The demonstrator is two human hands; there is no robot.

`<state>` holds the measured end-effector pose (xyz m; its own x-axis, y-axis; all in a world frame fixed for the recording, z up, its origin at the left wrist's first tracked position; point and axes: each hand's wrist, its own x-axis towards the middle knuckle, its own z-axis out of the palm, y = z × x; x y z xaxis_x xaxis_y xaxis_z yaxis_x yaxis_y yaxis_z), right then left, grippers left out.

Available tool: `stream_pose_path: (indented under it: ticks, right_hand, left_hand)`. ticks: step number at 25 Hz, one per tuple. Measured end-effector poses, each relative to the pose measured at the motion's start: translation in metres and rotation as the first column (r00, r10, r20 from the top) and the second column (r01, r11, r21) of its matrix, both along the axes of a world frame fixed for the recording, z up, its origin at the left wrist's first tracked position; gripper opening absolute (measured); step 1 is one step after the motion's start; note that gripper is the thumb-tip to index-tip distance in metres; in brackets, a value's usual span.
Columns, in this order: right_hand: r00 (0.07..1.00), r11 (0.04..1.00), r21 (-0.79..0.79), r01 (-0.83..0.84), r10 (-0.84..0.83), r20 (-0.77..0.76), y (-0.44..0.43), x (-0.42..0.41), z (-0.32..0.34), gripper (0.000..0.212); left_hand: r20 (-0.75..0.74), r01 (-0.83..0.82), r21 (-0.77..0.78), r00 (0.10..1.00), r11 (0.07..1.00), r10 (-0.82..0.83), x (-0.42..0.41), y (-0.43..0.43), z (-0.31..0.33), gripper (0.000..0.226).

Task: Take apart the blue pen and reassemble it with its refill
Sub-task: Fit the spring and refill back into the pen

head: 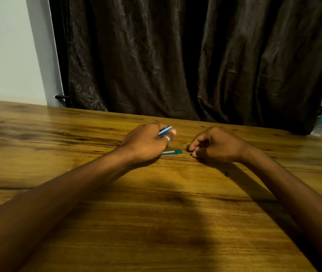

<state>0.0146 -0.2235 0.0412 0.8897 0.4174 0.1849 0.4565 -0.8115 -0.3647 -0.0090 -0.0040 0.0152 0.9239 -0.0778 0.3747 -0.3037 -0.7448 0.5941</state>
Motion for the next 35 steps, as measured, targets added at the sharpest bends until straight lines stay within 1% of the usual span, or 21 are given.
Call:
stream_pose_path:
  ticks: [1, 3, 5, 6, 7, 8, 10, 11, 12, 14, 20, 25, 28, 35]
  right_hand:
    - [1.000, 1.000, -0.014, -0.009, 0.009, -0.010, 0.001, 0.000, -0.001, 0.011]
    - [0.999, 0.999, -0.032, -0.024, 0.023, -0.023, 0.002, 0.000, -0.003, 0.012]
    - [1.000, 0.999, -0.045, -0.009, 0.007, -0.025, 0.002, -0.001, -0.003, 0.015]
    - [1.000, 1.000, -0.015, 0.008, -0.008, -0.022, 0.002, -0.002, -0.002, 0.014]
    - [0.999, 0.997, 0.079, 0.023, -0.020, -0.033, 0.002, -0.002, -0.001, 0.014]
    - [0.998, 0.973, 0.229, 0.024, -0.010, -0.063, 0.003, -0.003, 0.001, 0.013]
    - [0.991, 0.846, 0.534, 0.012, 0.062, -0.121, 0.006, -0.005, 0.005, 0.011]
    - [0.987, 0.780, 0.626, 0.004, 0.099, -0.130, 0.008, -0.006, 0.006, 0.012]
    - [0.982, 0.733, 0.680, -0.004, 0.130, -0.134, 0.011, -0.008, 0.006, 0.013]
    - [0.972, 0.678, 0.735, -0.013, 0.181, -0.149, 0.016, -0.010, 0.005, 0.015]
    - [0.938, 0.576, 0.817, 0.028, 0.267, -0.221, 0.019, -0.014, 0.006, 0.019]
    - [0.923, 0.558, 0.829, 0.023, 0.308, -0.232, 0.020, -0.015, 0.007, 0.022]
    - [0.930, 0.579, 0.815, 0.007, 0.296, -0.218, 0.020, -0.014, 0.006, 0.022]
    - [0.985, 0.716, 0.695, -0.067, 0.160, -0.070, 0.020, -0.011, 0.002, 0.024]
  left_hand:
    - [-0.006, 0.043, -0.054, 0.999, 0.998, -0.043, 0.000, -0.001, 0.002, 0.032]
    - [0.017, 0.132, -0.108, 0.991, 0.985, -0.131, -0.001, -0.003, 0.005, 0.035]
    - [0.014, 0.200, -0.170, 0.980, 0.965, -0.200, -0.003, -0.003, 0.005, 0.031]
    - [-0.003, 0.226, -0.217, 0.973, 0.950, -0.232, -0.004, -0.003, 0.005, 0.027]
    - [-0.018, 0.245, -0.261, 0.966, 0.934, -0.258, -0.004, -0.003, 0.004, 0.024]
    - [-0.025, 0.261, -0.288, 0.960, 0.922, -0.279, -0.004, -0.002, 0.004, 0.020]
    - [-0.021, 0.291, -0.302, 0.950, 0.908, -0.311, -0.004, -0.001, 0.005, 0.017]
    - [-0.012, 0.307, -0.309, 0.945, 0.900, -0.327, -0.004, -0.001, 0.005, 0.016]
    - [-0.004, 0.321, -0.317, 0.940, 0.892, -0.340, -0.004, -0.001, 0.005, 0.016]
    - [0.005, 0.342, -0.331, 0.933, 0.880, -0.361, -0.003, -0.001, 0.005, 0.015]
    - [0.010, 0.368, -0.304, 0.924, 0.879, -0.383, 0.000, 0.002, 0.004, 0.020]
    - [0.003, 0.384, -0.316, 0.915, 0.868, -0.404, 0.002, 0.003, 0.001, 0.018]
    - [-0.004, 0.375, -0.318, 0.918, 0.871, -0.397, 0.003, 0.004, 0.000, 0.017]
    - [-0.001, 0.365, -0.268, 0.925, 0.892, -0.379, 0.002, 0.003, 0.001, 0.018]
